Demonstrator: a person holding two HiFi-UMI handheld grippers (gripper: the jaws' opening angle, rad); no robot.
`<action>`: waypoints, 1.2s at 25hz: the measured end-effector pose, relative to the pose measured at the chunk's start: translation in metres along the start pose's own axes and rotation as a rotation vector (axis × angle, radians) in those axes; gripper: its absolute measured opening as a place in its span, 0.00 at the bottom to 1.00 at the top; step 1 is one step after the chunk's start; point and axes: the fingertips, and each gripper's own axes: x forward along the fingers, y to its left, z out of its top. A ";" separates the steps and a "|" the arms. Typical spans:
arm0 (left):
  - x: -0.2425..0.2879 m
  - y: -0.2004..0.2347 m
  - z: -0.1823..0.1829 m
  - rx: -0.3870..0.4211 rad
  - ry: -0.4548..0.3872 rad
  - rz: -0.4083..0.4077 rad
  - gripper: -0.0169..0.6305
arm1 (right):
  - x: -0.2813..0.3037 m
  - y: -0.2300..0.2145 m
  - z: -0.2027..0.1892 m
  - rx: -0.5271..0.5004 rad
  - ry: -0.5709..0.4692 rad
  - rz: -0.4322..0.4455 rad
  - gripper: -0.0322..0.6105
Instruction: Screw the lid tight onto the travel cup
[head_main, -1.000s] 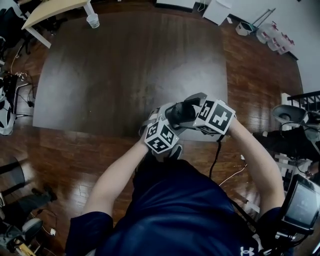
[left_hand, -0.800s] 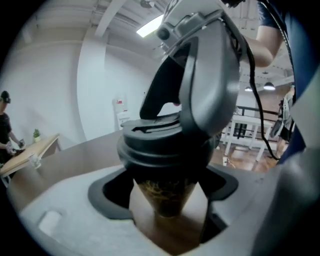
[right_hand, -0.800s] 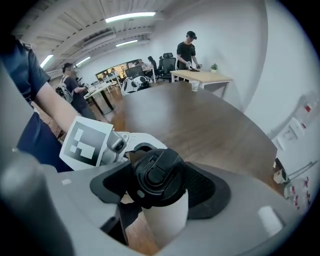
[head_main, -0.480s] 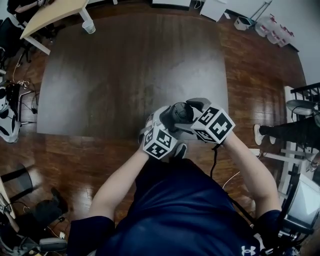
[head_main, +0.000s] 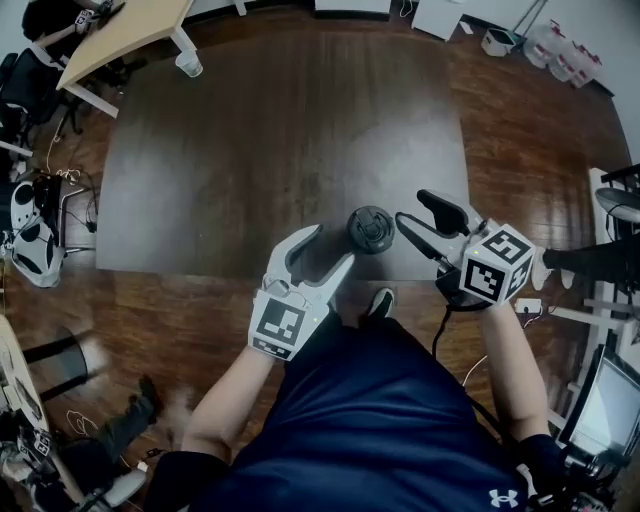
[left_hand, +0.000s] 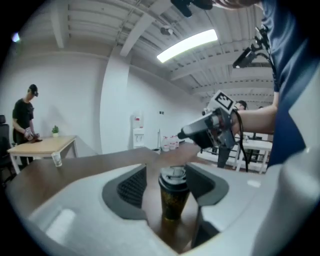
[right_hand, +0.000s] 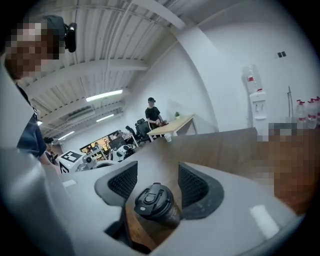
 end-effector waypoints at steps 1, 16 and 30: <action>-0.001 -0.002 0.014 0.008 -0.031 0.006 0.37 | -0.004 -0.001 0.001 0.002 -0.022 -0.008 0.44; 0.009 -0.032 0.091 -0.059 -0.137 0.031 0.03 | -0.072 0.013 0.034 -0.207 -0.391 -0.342 0.09; 0.019 -0.044 0.100 -0.129 -0.147 0.022 0.03 | -0.089 0.014 0.037 -0.280 -0.393 -0.378 0.09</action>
